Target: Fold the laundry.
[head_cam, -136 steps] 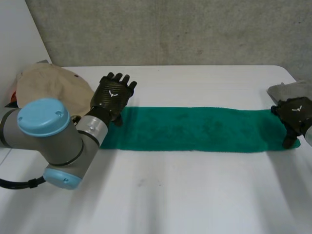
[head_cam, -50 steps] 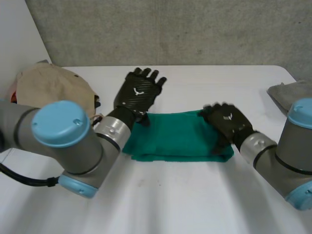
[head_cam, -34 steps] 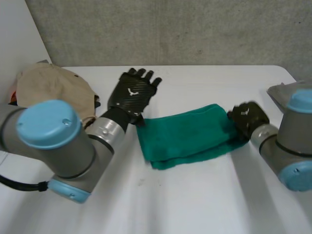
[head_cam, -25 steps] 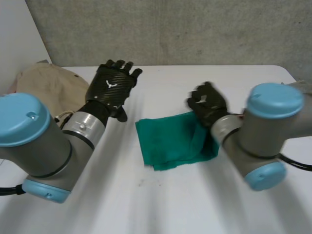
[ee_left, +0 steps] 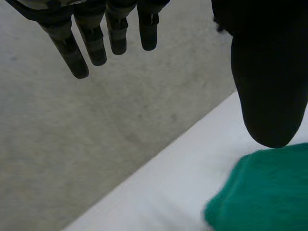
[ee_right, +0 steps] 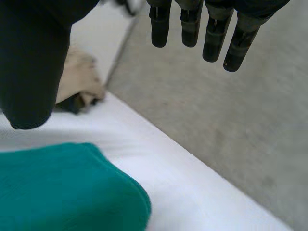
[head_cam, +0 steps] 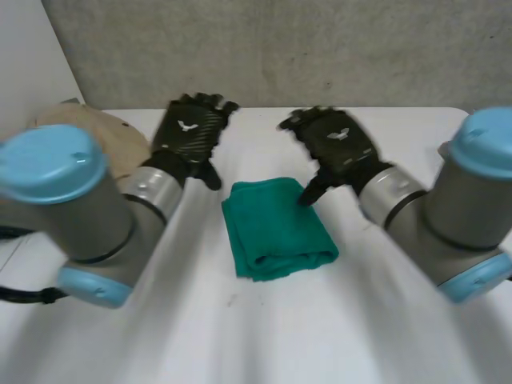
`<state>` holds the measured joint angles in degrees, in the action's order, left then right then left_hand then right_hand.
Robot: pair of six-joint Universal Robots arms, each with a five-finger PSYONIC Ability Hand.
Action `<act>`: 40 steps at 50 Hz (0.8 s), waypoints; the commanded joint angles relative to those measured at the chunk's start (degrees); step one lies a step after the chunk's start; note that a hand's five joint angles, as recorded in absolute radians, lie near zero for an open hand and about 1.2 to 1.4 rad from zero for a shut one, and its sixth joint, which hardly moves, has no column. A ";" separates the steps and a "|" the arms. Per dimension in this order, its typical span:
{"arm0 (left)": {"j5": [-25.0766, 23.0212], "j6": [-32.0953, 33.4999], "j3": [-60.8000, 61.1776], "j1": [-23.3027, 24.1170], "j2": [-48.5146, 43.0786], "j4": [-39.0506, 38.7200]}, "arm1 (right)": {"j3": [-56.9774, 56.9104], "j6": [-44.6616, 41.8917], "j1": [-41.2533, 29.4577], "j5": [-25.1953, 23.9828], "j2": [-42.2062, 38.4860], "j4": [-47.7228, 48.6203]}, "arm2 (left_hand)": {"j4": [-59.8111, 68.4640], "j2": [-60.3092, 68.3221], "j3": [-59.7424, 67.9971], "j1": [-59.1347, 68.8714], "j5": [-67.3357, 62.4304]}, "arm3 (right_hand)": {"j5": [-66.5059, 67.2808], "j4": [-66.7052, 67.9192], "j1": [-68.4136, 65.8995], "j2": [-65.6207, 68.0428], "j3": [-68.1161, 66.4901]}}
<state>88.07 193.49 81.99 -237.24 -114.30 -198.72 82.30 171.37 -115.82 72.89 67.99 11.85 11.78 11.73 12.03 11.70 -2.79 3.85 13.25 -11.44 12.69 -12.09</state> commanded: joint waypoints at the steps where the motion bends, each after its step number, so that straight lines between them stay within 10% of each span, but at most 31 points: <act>1: 3.42 -2.68 -13.16 6.17 -13.04 8.52 | -6.43 0.98 3.67 0.41 -5.04 -10.43 | -0.05 0.00 -0.30 0.03 1.06 | -3.85 -3.25 1.44 -2.69 2.09; 18: 13.80 17.08 -13.35 7.41 -21.67 16.53 | -25.87 -12.09 -0.45 -0.65 -28.51 -26.17 | -1.73 -1.68 -1.98 -1.65 2.74 | -3.85 -3.25 1.44 -2.69 2.09; 27: 12.57 12.80 -13.08 8.38 -17.72 14.68 | -24.82 -14.06 -2.39 1.38 -23.53 -25.82 | -1.73 -1.68 -1.98 -1.65 2.74 | -1.24 -0.64 -1.17 -0.09 -0.51; 40: -6.49 1.98 -7.63 2.76 2.67 11.96 | -0.31 -13.26 -3.44 1.64 -6.82 -6.32 | -1.73 -1.68 -1.98 -1.65 2.74 | -3.85 -3.25 1.44 -2.69 2.09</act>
<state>92.75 198.70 71.49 -230.69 -119.50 -186.12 70.32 158.91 -118.22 74.44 56.73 -4.26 11.78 11.73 12.03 11.69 -2.78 3.85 13.25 -11.21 12.69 -12.09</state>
